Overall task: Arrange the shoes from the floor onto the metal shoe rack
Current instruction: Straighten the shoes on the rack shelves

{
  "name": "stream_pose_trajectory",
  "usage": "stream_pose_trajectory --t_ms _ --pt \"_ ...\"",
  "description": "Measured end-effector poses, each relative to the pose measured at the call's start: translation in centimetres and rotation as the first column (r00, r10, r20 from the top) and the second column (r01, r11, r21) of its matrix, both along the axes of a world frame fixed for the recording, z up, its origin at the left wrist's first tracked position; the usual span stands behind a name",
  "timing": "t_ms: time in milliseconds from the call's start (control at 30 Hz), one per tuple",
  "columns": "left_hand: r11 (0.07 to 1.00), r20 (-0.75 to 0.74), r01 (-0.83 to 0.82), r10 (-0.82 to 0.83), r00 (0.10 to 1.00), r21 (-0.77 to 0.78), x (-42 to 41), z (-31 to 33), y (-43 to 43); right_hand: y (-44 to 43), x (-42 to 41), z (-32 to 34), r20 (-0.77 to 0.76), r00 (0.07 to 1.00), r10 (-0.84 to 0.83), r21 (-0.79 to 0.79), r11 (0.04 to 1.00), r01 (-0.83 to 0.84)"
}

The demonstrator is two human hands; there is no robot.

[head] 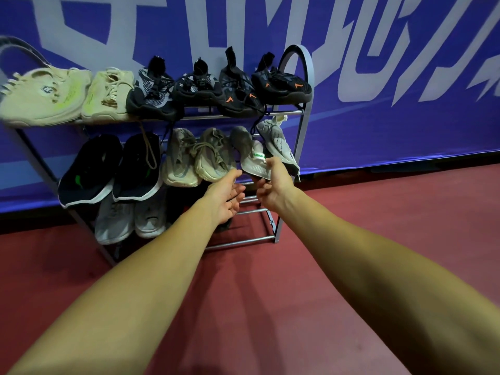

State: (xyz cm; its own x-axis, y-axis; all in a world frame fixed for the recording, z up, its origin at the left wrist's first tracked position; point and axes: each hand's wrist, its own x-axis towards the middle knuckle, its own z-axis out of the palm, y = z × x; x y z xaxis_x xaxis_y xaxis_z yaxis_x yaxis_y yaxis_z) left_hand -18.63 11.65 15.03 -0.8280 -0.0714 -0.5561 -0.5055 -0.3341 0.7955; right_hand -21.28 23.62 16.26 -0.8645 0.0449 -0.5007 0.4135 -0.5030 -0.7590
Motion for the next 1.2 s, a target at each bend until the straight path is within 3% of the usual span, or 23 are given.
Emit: stream_pose_trajectory --t_ms 167,300,433,667,1067,1200 --pt "0.996 0.032 0.092 -0.092 0.995 -0.006 1.4 0.8 0.0 -0.2 1.4 0.3 0.003 0.999 0.051 -0.058 0.997 -0.051" --pt "0.976 0.023 0.187 -0.186 0.982 -0.109 3.0 2.2 -0.6 -0.4 2.4 0.7 -0.032 0.995 0.096 -0.066 0.993 -0.098" --pt "0.972 -0.052 0.094 -0.108 0.993 -0.216 3.2 3.6 -1.7 -1.1 3.3 1.3 -0.053 0.992 0.116 0.006 0.993 -0.115" --pt "0.979 -0.244 -0.159 0.125 0.962 -0.128 2.8 4.5 -2.6 -2.5 4.1 3.3 -0.161 0.965 0.206 0.095 0.977 -0.193" --pt "0.981 -0.282 -0.176 0.147 0.948 -0.078 2.6 3.8 -4.3 -3.1 3.0 2.3 -0.133 0.928 0.349 0.211 0.924 -0.318" --pt "0.988 -0.315 -0.131 0.098 0.944 -0.085 2.8 3.7 -5.9 -2.0 1.9 2.1 -0.132 0.936 0.326 0.236 0.927 -0.29"
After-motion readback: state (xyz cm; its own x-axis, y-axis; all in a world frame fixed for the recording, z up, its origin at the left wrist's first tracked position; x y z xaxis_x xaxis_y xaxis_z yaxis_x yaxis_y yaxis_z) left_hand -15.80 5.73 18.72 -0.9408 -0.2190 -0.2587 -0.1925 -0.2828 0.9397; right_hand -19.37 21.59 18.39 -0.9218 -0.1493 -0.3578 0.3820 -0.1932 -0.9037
